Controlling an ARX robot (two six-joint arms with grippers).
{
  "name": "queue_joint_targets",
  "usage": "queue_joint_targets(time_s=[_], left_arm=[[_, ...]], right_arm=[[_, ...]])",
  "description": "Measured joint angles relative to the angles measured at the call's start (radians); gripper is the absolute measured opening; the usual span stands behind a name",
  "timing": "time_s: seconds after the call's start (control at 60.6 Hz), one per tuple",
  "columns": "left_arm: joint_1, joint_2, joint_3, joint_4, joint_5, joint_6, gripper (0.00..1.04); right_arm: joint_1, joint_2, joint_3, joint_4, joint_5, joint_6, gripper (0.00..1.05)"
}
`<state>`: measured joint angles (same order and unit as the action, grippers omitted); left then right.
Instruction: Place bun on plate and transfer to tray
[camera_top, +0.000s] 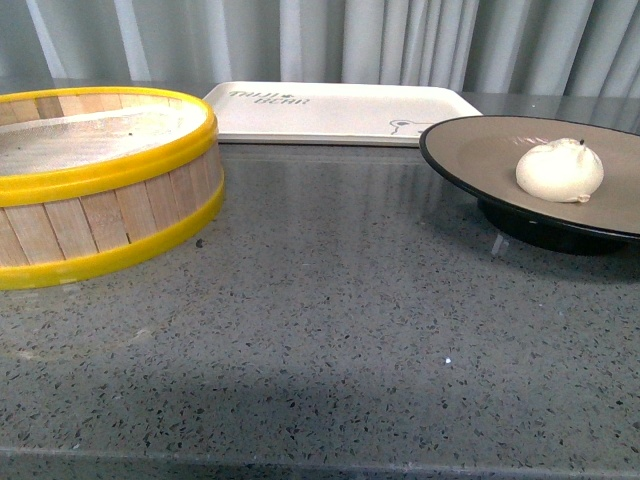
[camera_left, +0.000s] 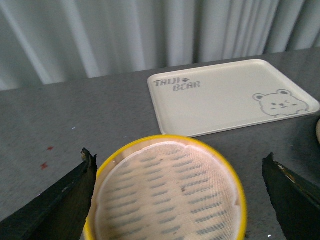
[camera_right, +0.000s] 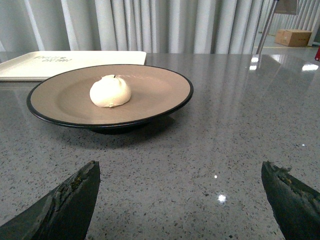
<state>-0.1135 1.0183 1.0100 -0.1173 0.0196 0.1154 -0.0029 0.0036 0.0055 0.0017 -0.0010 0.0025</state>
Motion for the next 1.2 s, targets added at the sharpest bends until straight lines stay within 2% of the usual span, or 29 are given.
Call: queue_joint_targets(time_s=[0.082, 0.165, 0.28, 0.478, 0.693, 1.204], left_arm=[[0.092, -0.089, -0.146, 0.175, -0.028, -0.057, 0.83], [0.114, -0.196, -0.340, 0.307, -0.033, -0.093, 0.65], [0.112, -0.300, -0.558, 0.380, -0.019, -0.103, 0.36], [0.113, -0.390, -0.699, 0.432, -0.021, -0.115, 0.04], [0.113, -0.499, -0.833, 0.450, -0.020, -0.117, 0.04], [0.113, -0.668, -0.942, 0.398, -0.020, -0.117, 0.04]], right_arm=[[0.000, 0.000, 0.000, 0.000, 0.000, 0.000, 0.96], [0.000, 0.000, 0.000, 0.000, 0.000, 0.000, 0.96], [0.000, 0.000, 0.000, 0.000, 0.000, 0.000, 0.96], [0.000, 0.000, 0.000, 0.000, 0.000, 0.000, 0.96], [0.000, 0.000, 0.000, 0.000, 0.000, 0.000, 0.96], [0.000, 0.000, 0.000, 0.000, 0.000, 0.000, 0.96]])
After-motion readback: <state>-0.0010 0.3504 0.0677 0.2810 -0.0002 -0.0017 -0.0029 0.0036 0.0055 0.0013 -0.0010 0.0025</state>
